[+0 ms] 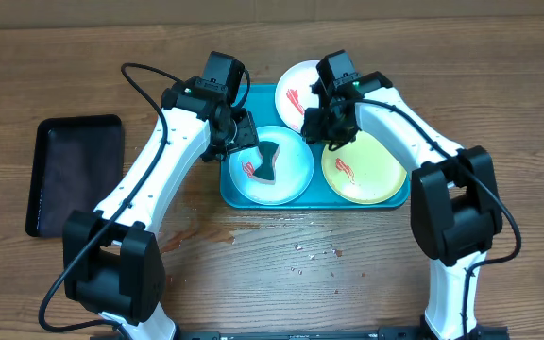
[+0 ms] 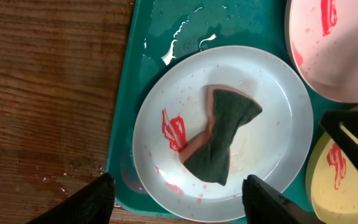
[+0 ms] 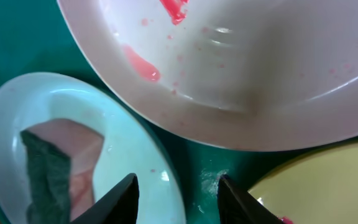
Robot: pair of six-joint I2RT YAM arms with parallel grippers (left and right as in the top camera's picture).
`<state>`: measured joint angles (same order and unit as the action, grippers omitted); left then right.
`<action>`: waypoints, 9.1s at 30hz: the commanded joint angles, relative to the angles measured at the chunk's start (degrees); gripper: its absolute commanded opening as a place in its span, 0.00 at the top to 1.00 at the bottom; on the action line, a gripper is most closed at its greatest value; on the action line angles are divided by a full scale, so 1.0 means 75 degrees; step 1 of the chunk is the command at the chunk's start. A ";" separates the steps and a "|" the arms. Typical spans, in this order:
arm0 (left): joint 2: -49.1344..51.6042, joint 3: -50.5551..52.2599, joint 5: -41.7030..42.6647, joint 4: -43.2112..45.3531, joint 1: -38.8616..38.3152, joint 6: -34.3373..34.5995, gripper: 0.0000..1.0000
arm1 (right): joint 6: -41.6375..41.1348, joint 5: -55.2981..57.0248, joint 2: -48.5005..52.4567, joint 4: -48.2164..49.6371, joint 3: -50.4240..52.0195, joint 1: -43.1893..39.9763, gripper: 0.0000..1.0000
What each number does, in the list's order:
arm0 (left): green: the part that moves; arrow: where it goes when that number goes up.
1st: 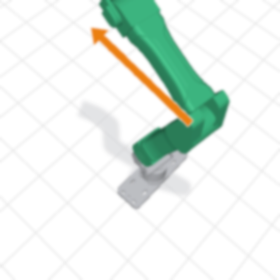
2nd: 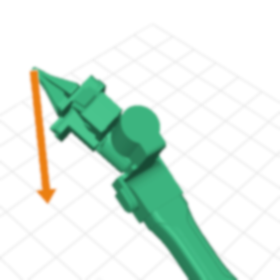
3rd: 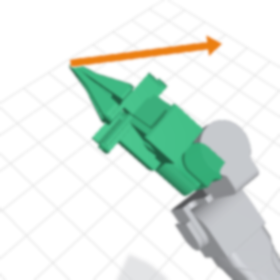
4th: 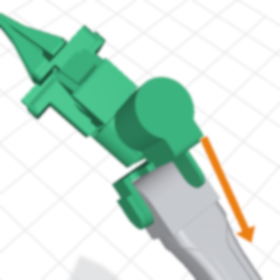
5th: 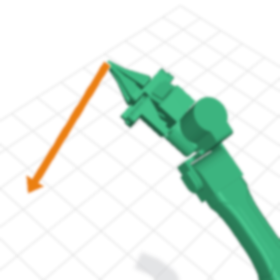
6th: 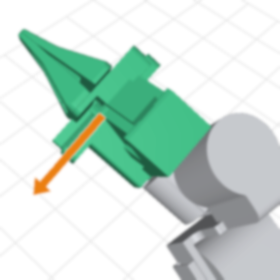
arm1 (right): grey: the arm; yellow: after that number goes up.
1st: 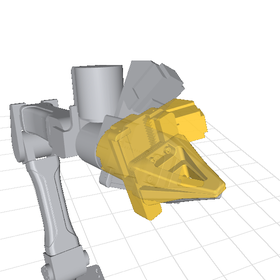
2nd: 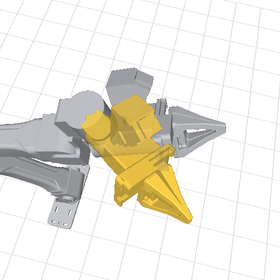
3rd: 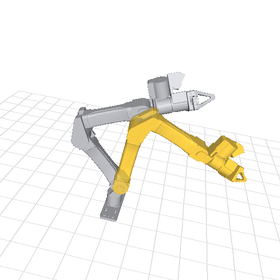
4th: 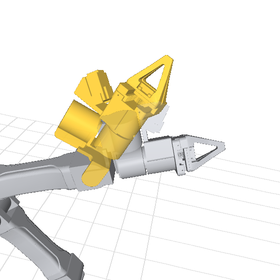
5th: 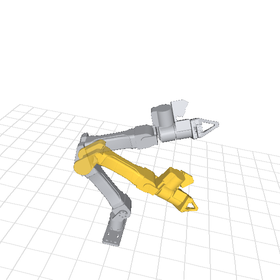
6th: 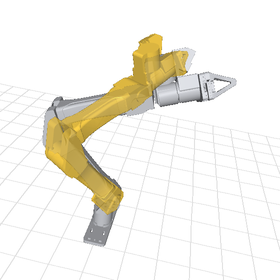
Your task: Clean dirty plates on tray and stack at the side
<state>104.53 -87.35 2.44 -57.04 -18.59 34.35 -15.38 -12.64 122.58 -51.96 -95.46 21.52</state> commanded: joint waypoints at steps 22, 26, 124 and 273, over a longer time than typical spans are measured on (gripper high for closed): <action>0.0775 0.0085 0.0545 0.0833 -0.0309 -0.0361 0.55 | 0.0425 -0.0181 0.0242 0.0793 0.0743 0.0052 0.71; 0.1145 0.0085 0.0580 0.1026 -0.0466 -0.0356 0.52 | 0.0425 -0.0213 0.0262 0.0731 0.0813 0.0052 0.71; 0.2346 -0.0015 -0.2999 0.0714 -0.0073 -0.0641 0.96 | 0.0245 -0.0551 0.0259 0.1070 0.0819 0.0050 0.83; 0.1003 -0.3500 -0.1107 -0.4022 0.4325 -0.0350 0.96 | 0.0047 0.1416 0.0825 -0.2326 -0.2189 -0.5986 0.56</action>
<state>112.99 -113.91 -6.20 -87.42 13.91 31.57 -14.66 -3.18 129.14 -69.93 -113.16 -23.49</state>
